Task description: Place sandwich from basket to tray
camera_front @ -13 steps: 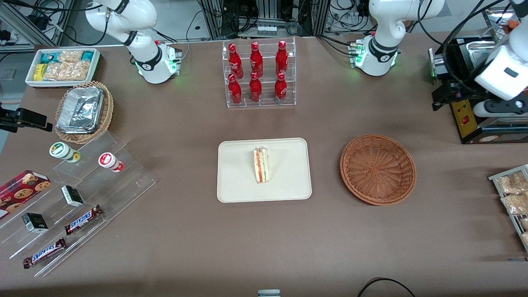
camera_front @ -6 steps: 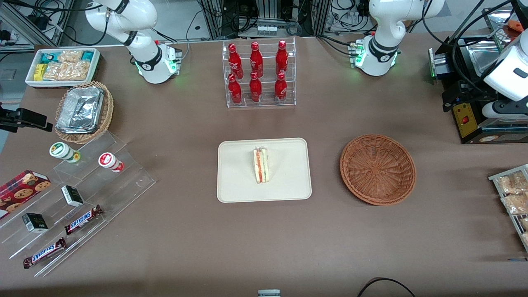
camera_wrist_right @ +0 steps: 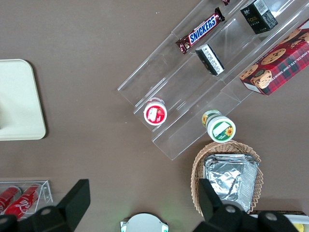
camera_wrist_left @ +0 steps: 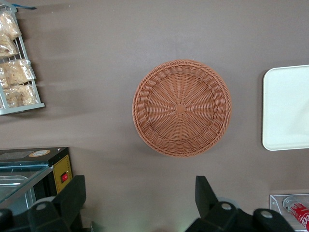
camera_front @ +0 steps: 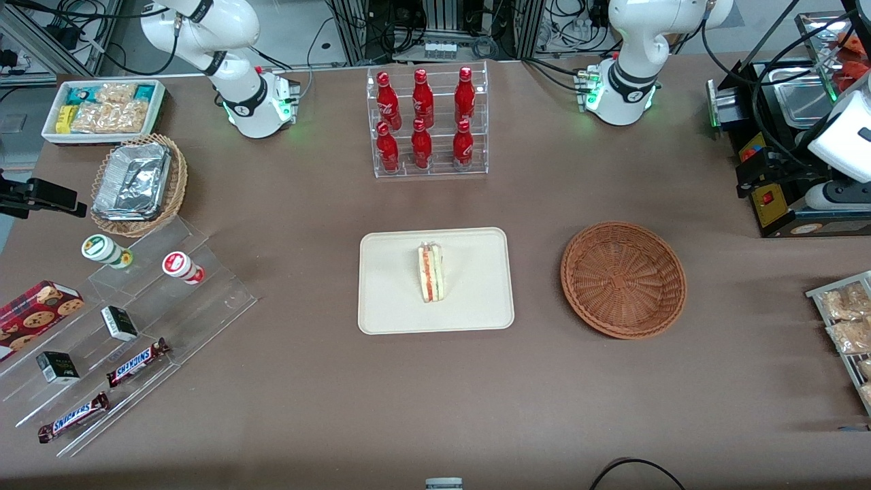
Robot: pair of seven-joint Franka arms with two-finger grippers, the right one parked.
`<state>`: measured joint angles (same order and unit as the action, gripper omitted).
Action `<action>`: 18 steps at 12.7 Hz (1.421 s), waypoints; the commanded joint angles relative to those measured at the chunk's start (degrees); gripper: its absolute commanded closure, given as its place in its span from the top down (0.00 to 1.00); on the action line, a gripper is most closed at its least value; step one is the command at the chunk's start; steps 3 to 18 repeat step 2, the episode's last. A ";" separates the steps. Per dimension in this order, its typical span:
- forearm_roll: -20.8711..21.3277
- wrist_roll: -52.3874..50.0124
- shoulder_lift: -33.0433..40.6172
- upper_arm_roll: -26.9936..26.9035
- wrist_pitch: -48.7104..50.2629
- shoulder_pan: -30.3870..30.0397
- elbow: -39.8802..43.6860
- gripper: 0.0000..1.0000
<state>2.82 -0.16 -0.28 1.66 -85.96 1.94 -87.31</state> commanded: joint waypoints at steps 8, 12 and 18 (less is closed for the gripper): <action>-0.10 0.95 -0.77 0.54 0.61 -0.80 1.44 1.00; -0.10 0.95 -0.77 0.54 0.61 -0.80 1.44 1.00; -0.10 0.95 -0.77 0.54 0.61 -0.80 1.44 1.00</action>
